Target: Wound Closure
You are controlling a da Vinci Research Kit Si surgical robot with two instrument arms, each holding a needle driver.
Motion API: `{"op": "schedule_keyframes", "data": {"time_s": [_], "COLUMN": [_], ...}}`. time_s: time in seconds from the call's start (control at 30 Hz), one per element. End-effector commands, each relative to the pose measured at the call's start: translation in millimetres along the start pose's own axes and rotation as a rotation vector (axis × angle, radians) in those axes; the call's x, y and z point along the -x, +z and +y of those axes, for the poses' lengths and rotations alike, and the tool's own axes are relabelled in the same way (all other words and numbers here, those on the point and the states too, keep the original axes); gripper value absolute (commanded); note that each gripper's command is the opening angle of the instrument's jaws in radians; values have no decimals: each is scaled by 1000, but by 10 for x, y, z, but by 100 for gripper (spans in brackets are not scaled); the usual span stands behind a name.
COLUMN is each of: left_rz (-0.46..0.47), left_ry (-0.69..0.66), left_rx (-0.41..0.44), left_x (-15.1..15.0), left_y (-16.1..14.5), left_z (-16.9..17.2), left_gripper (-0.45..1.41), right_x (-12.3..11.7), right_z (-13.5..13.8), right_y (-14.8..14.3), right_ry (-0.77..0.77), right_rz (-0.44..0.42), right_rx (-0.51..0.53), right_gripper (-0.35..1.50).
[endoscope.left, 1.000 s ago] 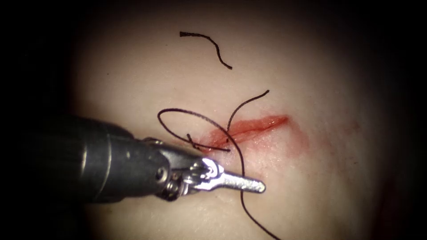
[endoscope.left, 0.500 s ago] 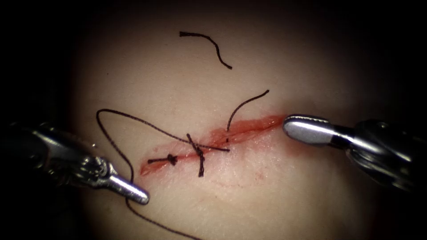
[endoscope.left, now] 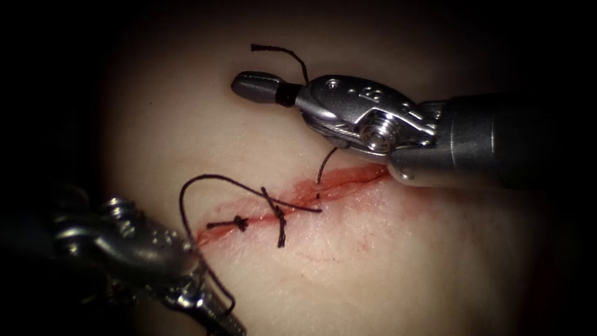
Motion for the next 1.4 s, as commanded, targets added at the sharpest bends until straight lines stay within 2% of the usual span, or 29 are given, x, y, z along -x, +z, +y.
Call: {"op": "schedule_keyframes", "data": {"time_s": [0.03, 0.17, 0.27, 0.37, 0.47, 0.53, 0.57, 0.7, 0.77, 0.83, 0.9, 1.03, 1.1, 1.13, 1.2, 1.23, 1.33, 1.4], "left_rz": [-18, -94, -127, -131, -130, -141, -141, -137, -132, -131, -133, -112, -110, -104, -86, -71, -3, 15], "left_ry": [22, 81, 107, 106, 110, 97, 97, 74, 50, 12, 0, -43, -49, -66, -98, -130, -195, -215], "left_rx": [-9, -58, -111, -180, -243, -316, -316, -379, -398, -411, -410, -367, -356, -327, -295, -268, -180, -153], "left_x": [0, 2, -2, -5, -3, -2, -2, -2, 1, 12, 15, 21, 21, 22, 23, 24, 19, 16], "left_y": [4, -6, -19, -36, -51, -63, -63, -72, -73, -65, -62, -50, -44, -37, -30, -25, -15, -13], "left_z": [-4, 1, 2, -2, -14, -31, -31, -54, -67, -81, -84, -95, -98, -98, -97, -97, -99, -100], "left_gripper": [-45, -45, -45, -45, -45, -45, -45, -45, -45, -45, -45, -45, -45, -45, -45, -45, -45, -45], "right_x": [16, 54, 63, 59, 48, 30, 30, 15, 13, 12, 12, 17, 20, 20, 19, 19, 18, 19], "right_z": [5, -3, -15, -31, -46, -64, -64, -90, -98, -100, -99, -96, -93, -88, -81, -78, -69, -66], "right_y": [13, 15, 12, 4, -1, -1, -1, 1, 1, 1, 1, -1, -2, -3, -7, -10, -20, -26], "right_ry": [-20, -98, -122, -135, -117, -106, -106, -63, -32, 18, 26, 67, 107, 151, 192, 212, 283, 366], "right_rz": [-30, -133, -181, -198, -156, -67, -67, 16, 61, 128, 133, 131, 164, 226, 264, 269, 235, 220], "right_rx": [-39, -275, -409, -560, -638, -723, -723, -841, -845, -779, -750, -724, -680, -602, -551, -543, -635, -663], "right_gripper": [-35, -35, -35, -35, -35, -35, -35, -35, -35, -35, -35, -35, -35, -35, -35, -35, -35, -35]}}
